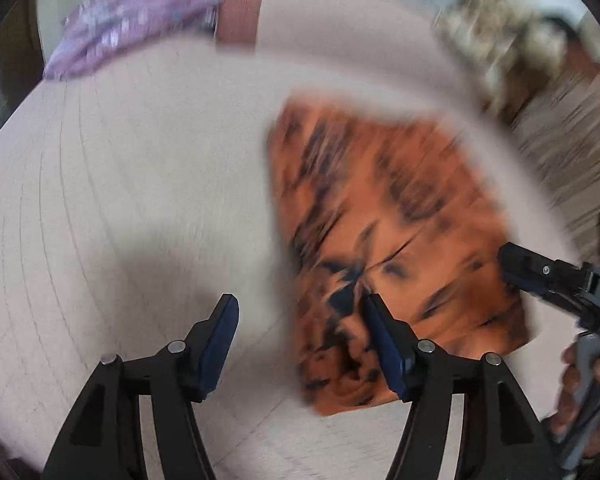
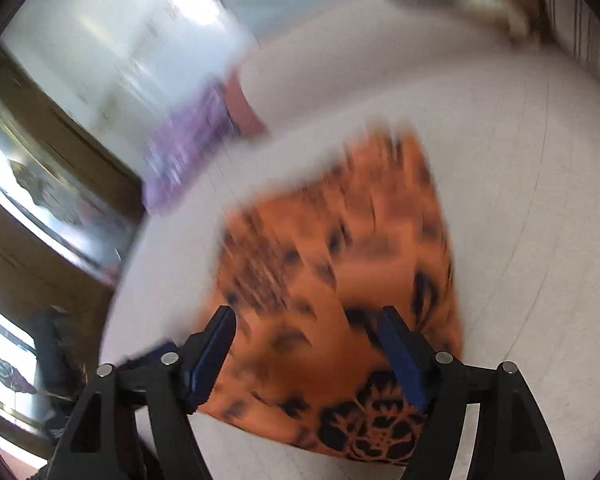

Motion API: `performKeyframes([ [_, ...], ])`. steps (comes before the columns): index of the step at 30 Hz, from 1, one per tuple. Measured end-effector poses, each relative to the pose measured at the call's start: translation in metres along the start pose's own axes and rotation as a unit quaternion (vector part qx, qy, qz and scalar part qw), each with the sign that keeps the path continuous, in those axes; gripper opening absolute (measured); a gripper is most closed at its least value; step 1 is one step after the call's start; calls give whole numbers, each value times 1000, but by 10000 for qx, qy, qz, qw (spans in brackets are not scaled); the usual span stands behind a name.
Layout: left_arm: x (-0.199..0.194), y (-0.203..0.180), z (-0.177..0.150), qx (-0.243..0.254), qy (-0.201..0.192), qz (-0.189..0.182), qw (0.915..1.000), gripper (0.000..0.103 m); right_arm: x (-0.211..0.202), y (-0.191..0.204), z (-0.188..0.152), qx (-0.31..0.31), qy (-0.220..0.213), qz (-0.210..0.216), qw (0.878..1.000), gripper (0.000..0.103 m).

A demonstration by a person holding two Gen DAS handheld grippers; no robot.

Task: Fold small clothes

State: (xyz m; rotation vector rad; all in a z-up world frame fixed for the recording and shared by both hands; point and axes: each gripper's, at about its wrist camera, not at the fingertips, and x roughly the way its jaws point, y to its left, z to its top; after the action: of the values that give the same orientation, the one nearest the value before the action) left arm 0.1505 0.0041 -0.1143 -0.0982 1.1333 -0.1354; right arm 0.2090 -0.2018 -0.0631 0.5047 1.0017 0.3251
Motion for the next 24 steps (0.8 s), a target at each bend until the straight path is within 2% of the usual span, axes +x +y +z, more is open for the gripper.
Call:
performKeyframes([
  [1,2,4,-1,-123,55,-93,9999,68,14,-8,-6,157,230,-86,9996,76],
  [3,-13,8,0,-277,-133,-99,9995,69,1,6,-9,2,-105,-167,9998,76],
  [5,-26,8,1,-223,-256,96,9994,72,-14,24,-10,-282,-232,-268,9990,77],
  [6,-40,6,2,-114,-405,194,9989,73,-22,33,-11,-479,-350,-450,9972,78],
  [9,-68,0,-3,-38,-848,453,9954,88,-43,56,-21,-892,-652,-1049,9883,89],
  [11,-83,-4,-11,15,-1076,712,9916,92,-54,60,-31,-1044,-708,-1314,9833,103],
  [13,-92,-7,-16,109,-1152,880,9894,92,-59,64,-41,-1202,-708,-1556,9779,103],
  [17,-105,-15,-20,226,-1347,1062,9849,92,-73,65,-59,-1187,-736,-1689,9757,103],
  [24,-136,-15,-26,5,-1666,978,9812,92,-105,72,-63,-1070,-1090,-2012,9676,103],
])
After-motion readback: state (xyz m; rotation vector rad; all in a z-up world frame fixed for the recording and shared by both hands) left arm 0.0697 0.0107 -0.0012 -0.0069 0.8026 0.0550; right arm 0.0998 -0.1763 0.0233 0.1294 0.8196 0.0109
